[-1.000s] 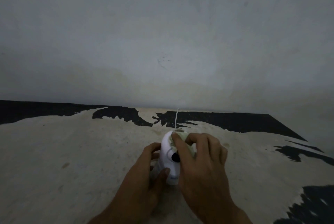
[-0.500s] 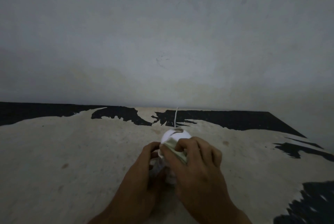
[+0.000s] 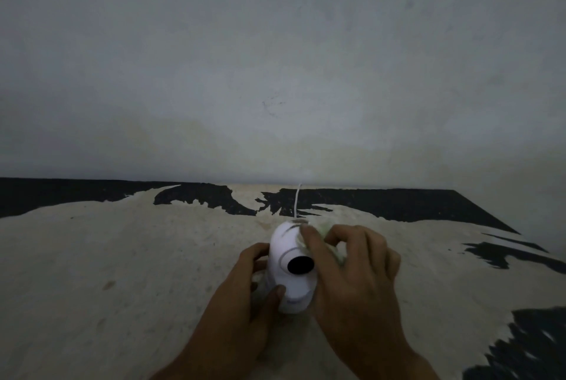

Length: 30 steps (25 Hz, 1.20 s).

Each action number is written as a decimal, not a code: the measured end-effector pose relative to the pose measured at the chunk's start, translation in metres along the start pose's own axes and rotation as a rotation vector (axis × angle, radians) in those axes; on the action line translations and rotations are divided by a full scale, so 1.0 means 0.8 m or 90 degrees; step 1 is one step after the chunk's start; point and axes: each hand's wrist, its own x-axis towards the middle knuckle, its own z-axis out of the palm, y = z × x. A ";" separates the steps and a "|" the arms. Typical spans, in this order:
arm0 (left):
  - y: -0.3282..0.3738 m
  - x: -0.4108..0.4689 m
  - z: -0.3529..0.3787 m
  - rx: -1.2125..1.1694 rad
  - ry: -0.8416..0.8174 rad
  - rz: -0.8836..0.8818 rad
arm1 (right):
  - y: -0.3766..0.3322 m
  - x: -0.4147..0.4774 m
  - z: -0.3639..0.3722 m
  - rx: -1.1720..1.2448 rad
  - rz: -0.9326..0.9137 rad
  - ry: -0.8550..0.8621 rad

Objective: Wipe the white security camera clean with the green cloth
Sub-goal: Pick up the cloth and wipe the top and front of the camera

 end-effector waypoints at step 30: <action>-0.014 -0.009 -0.002 -0.066 -0.008 0.128 | 0.052 -0.012 -0.014 0.416 0.159 -0.135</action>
